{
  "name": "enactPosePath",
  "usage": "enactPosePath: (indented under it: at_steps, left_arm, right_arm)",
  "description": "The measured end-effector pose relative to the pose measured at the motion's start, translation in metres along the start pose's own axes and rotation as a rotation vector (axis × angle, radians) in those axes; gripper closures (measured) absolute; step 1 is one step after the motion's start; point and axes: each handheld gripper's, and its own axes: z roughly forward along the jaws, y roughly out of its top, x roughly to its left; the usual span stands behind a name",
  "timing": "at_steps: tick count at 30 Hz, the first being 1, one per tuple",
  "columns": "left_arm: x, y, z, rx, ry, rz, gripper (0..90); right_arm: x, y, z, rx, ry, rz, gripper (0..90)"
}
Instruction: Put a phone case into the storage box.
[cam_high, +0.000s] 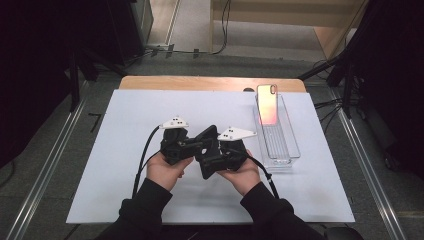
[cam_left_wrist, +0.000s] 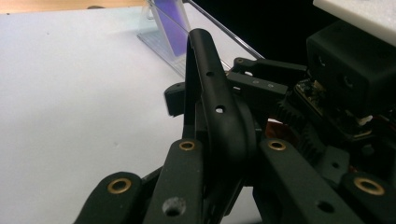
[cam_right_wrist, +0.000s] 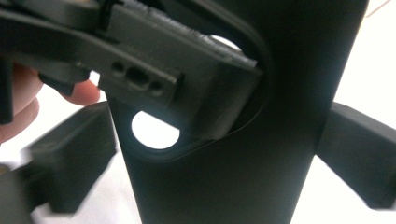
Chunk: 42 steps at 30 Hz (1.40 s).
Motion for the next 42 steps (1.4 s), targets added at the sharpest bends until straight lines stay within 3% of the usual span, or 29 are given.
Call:
enactPosePath:
  at_steps: [8, 18, 23, 25, 34, 42]
  left_arm:
    - [0.000, 0.003, -0.005, -0.022, -0.011, -0.015, 79.3]
    - [0.010, 0.009, -0.019, -0.049, -0.024, -0.077, 61.0]
    - [0.016, 0.011, -0.027, -0.029, -0.011, -0.087, 51.2]
    - [0.019, 0.011, -0.029, -0.014, -0.030, -0.095, 45.6]
    - [0.029, 0.004, -0.038, 0.036, -0.054, -0.093, 35.4]
    - [0.033, -0.005, -0.045, 0.049, -0.045, -0.045, 32.3]
  right_arm:
    - [0.004, 0.000, -0.002, -0.009, -0.032, -0.034, 12.0]
    - [0.000, -0.002, -0.002, 0.002, -0.043, -0.033, 12.3]
    - [-0.004, -0.003, -0.001, 0.015, -0.054, -0.025, 12.3]
    - [-0.007, -0.004, 0.000, 0.024, -0.057, -0.019, 12.3]
    - [-0.020, -0.007, 0.001, 0.055, -0.078, 0.018, 12.3]
    - [-0.022, -0.003, -0.005, 0.041, -0.069, 0.027, 12.4]
